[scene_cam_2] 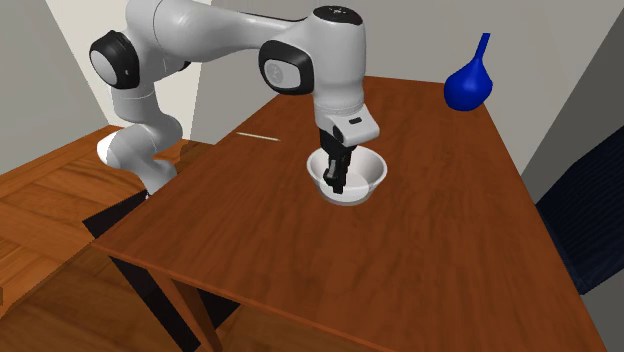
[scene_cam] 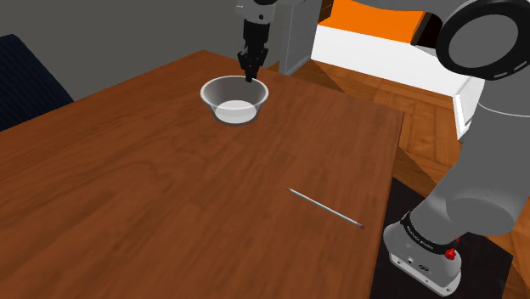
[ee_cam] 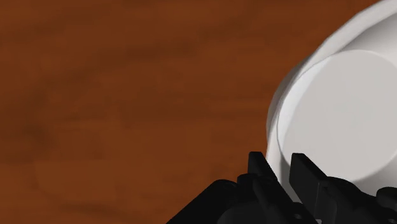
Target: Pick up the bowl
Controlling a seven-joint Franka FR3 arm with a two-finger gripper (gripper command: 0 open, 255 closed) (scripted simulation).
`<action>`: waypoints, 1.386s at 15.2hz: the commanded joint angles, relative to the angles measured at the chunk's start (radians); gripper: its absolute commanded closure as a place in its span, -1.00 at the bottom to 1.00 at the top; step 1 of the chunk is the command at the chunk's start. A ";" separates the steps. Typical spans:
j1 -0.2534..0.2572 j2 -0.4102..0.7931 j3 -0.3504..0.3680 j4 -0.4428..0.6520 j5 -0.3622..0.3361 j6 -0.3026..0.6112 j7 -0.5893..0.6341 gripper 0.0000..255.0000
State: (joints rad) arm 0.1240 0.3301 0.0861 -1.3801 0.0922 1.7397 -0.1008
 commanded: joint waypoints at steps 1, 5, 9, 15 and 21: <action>0.000 0.000 0.000 -0.001 0.000 0.001 0.000 1.00; 0.000 0.000 0.000 -0.001 0.000 0.001 0.000 1.00; 0.000 0.005 0.000 0.033 -0.001 -0.028 0.003 1.00; 0.002 0.024 0.001 0.144 -0.004 -0.119 0.013 1.00; 0.004 0.061 0.001 0.281 -0.007 -0.219 0.023 1.00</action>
State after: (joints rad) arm 0.1275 0.3892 0.0871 -1.1176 0.0854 1.5366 -0.0798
